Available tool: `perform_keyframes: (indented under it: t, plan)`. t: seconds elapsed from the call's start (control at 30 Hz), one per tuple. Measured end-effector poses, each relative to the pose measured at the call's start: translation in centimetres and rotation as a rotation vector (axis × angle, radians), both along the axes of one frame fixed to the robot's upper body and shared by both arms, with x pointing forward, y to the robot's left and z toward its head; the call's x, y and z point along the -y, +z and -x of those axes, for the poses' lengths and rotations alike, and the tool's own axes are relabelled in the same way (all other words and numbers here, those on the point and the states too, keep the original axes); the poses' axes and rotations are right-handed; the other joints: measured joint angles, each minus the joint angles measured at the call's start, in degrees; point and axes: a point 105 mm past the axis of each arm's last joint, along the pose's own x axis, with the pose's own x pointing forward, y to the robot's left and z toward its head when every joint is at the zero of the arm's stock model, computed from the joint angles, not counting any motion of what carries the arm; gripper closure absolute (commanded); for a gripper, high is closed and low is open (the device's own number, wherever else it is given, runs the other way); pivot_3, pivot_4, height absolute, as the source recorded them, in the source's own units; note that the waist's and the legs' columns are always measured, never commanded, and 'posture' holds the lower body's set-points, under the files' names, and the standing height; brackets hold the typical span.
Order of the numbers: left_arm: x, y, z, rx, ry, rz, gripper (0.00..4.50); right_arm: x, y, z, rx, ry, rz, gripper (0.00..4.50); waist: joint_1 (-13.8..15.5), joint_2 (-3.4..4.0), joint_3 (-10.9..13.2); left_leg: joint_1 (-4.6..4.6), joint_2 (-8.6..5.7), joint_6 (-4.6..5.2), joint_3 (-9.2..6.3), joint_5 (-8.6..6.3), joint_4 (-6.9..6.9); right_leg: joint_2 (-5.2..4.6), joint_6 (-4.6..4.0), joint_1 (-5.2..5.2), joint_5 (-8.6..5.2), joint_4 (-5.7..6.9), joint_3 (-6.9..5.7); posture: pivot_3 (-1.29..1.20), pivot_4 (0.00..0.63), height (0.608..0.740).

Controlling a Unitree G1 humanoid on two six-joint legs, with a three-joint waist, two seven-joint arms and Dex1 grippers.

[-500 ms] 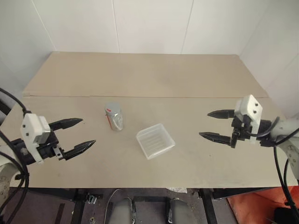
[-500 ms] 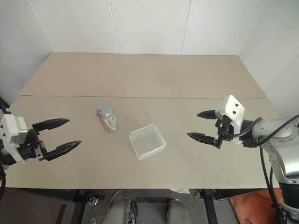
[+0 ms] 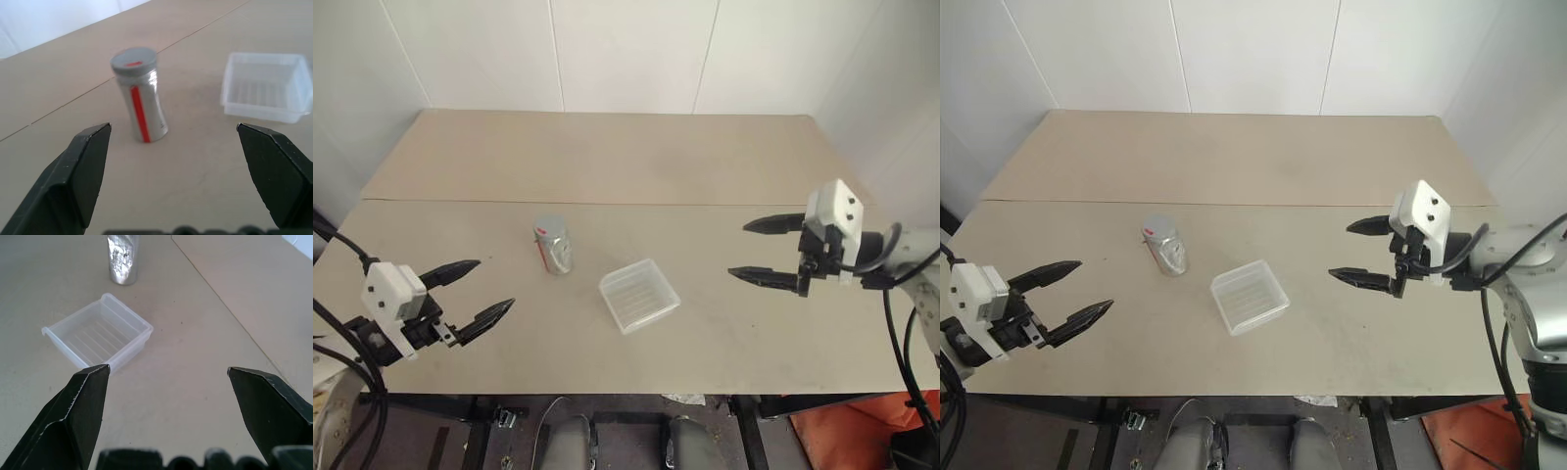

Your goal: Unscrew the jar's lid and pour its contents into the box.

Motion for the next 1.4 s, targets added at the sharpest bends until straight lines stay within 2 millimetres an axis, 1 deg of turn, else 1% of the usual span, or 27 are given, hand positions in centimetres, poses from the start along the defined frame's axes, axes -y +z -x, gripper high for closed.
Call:
perform_keyframes:
  t: [0.1,0.17,0.23,0.4,0.53,0.63,0.77,0.87,1.07,1.23,1.4]
  plan:
    - [0.5,-0.7,-0.5,-0.001,0.023,0.028,0.02,-1.3,0.6,0.0,0.027,0.071,-0.007,0.0,0.03,0.0,0.0,0.01,0.04,0.0,0.0,0.0,0.0,0.04,0.02,0.02,0.02,0.0,-0.01,0.0,0.15,0.74]
    - [1.0,-0.9,-0.8,0.001,0.01,0.036,0.02,-2.3,0.2,0.1,0.024,0.113,-0.009,0.0,0.14,-0.01,0.0,-0.01,0.03,0.0,-0.01,0.0,0.01,0.04,0.02,0.02,0.03,0.0,-0.02,0.0,0.15,0.74]
    - [0.6,-1.0,-1.3,0.01,0.019,0.035,0.02,-3.3,-0.3,0.4,0.023,0.146,-0.001,0.0,0.18,0.0,0.0,-0.05,0.02,0.0,-0.01,0.0,0.01,0.03,0.01,-0.02,0.04,0.0,-0.01,0.0,0.15,0.74]
    - [0.3,-1.0,-3.2,0.023,0.033,0.051,0.02,-4.3,-0.1,0.5,0.072,0.15,0.009,0.0,0.18,0.0,0.0,-0.08,0.01,0.0,0.0,0.0,0.02,0.04,0.03,-0.02,0.05,0.01,-0.03,0.0,0.15,0.74]
    - [0.0,-0.3,-5.0,0.04,0.028,0.079,0.02,-5.1,0.0,0.7,0.103,0.153,0.003,0.0,0.14,0.0,0.0,-0.07,0.01,0.0,0.05,0.0,0.02,0.04,0.02,-0.01,0.06,0.01,-0.07,0.0,0.15,0.74]
    - [0.3,-0.4,-5.9,0.025,-0.013,0.095,0.02,-5.4,0.2,0.8,0.12,0.151,0.002,0.0,0.13,0.0,0.0,-0.1,0.0,0.0,0.09,0.0,0.02,0.04,0.04,-0.01,0.06,0.0,-0.07,0.0,0.15,0.74]
    - [1.2,-1.4,-7.0,-0.011,-0.066,0.09,0.02,-5.5,0.3,0.8,0.129,0.149,0.001,0.0,0.13,0.0,0.0,-0.08,-0.01,0.0,0.14,0.0,0.02,0.04,0.03,0.0,0.06,0.01,-0.09,0.0,0.15,0.74]
    - [1.9,-1.7,-7.9,-0.006,-0.091,0.078,0.02,-5.5,0.3,0.8,0.13,0.148,0.001,0.0,0.15,-0.01,0.0,-0.1,-0.03,0.0,0.14,0.0,0.04,0.04,0.04,0.02,0.07,0.0,-0.1,0.0,0.15,0.74]
    - [2.8,-2.1,-9.9,0.003,-0.076,0.093,0.02,-5.8,0.0,0.7,0.126,0.146,0.0,0.0,0.14,-0.01,0.0,-0.12,-0.16,0.0,0.13,0.01,0.04,0.03,0.06,0.03,0.08,0.02,-0.12,0.0,0.15,0.74]
    - [3.6,-2.9,-10.9,0.0,-0.072,0.093,0.02,-5.9,0.0,0.7,0.13,0.15,0.0,0.0,0.13,-0.01,-0.01,-0.16,-0.21,0.0,0.11,0.01,0.05,0.02,0.09,0.03,0.09,0.02,-0.12,0.0,0.15,0.74]
    - [4.7,-3.2,-12.1,0.021,-0.059,0.118,0.02,-5.9,0.1,0.7,0.138,0.15,0.005,0.0,0.15,-0.02,-0.01,-0.19,-0.23,0.01,0.1,0.01,0.09,0.02,0.11,0.05,0.11,0.03,-0.14,0.0,0.15,0.74]
